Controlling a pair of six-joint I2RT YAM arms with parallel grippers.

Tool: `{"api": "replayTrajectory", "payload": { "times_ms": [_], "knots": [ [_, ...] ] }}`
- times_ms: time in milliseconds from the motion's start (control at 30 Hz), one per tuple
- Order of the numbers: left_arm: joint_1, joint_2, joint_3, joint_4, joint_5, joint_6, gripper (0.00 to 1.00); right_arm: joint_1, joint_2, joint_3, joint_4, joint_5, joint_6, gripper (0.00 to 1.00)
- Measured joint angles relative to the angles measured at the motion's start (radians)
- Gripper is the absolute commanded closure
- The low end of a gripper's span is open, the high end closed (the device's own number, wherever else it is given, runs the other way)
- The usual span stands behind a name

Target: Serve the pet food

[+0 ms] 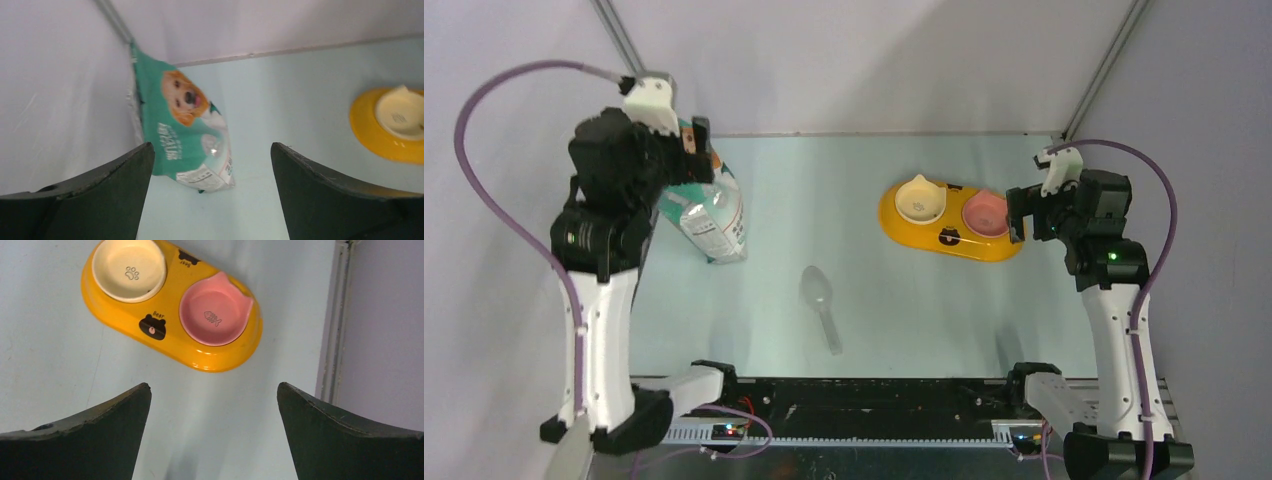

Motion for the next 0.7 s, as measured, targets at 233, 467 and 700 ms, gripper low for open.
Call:
{"api": "replayTrajectory", "payload": {
  "times_ms": [233,467,700],
  "knots": [
    [0.229,0.266,0.308,-0.118,-0.022,-0.14,0.06,0.005,0.037,0.0,0.046,0.051,0.013,0.03],
    [0.349,0.469,0.412,-0.243,0.094,-0.204,0.13,0.024,0.032,0.004,0.009,-0.055,0.014,0.1],
    [0.37,0.547,0.387,-0.31,0.152,-0.217,0.17,0.045,0.03,0.031,-0.012,-0.117,0.024,0.12]
  ]
}}
